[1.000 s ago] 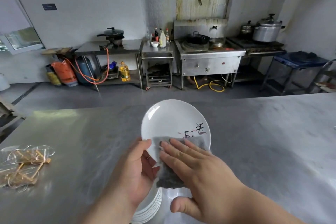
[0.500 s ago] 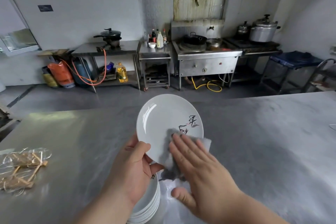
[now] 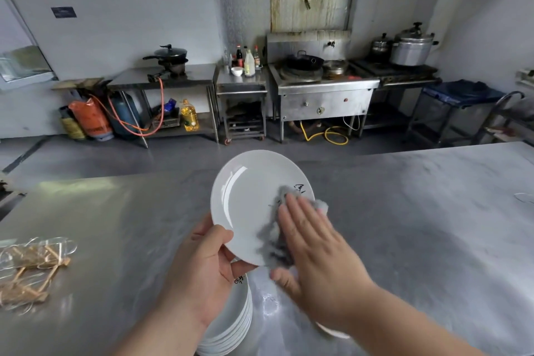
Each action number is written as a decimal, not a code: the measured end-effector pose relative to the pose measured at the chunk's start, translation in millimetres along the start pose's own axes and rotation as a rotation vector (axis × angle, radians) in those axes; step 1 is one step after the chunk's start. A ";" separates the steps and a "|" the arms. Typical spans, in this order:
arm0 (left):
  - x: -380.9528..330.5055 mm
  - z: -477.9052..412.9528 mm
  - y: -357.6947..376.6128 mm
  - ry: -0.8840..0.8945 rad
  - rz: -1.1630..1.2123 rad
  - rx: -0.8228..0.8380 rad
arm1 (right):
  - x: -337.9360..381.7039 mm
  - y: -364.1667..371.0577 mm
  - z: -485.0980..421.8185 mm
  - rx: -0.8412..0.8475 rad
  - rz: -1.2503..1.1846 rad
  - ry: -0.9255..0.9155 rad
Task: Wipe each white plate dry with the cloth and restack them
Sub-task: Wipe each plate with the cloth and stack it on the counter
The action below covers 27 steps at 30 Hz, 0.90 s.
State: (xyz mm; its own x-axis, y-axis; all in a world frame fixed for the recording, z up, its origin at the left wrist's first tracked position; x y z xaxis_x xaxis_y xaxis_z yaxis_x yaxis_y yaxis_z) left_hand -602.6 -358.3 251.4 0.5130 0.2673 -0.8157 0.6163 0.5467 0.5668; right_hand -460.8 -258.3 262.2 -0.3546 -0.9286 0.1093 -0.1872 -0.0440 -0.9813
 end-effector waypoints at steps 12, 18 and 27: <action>21.2 11.7 13.9 -0.123 -0.205 0.162 | 26.9 -22.0 -32.1 -0.187 -0.100 -0.279; 9.9 11.4 6.8 -0.089 -0.165 0.133 | -33.0 -29.6 -41.8 -0.078 0.096 -0.004; 19.0 9.1 14.0 -0.218 -0.268 0.186 | 7.3 -12.0 -34.4 -0.179 -0.036 -0.264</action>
State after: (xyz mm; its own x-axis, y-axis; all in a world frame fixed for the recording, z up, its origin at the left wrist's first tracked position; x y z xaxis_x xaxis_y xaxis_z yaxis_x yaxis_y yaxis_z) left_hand -578.8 -352.7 244.9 0.4213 -0.0511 -0.9055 0.8333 0.4158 0.3642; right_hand -492.7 -251.9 280.2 -0.0994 -0.9922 0.0758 -0.3621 -0.0349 -0.9315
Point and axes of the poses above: each hand's wrist, its own z-axis away from the middle knuckle, its own y-axis out of the palm, x = y × z, the point moved 6 cm from there along -z, towards the middle knuckle, and after that the axes turned 1 degree about x, right-handed, at the moved point
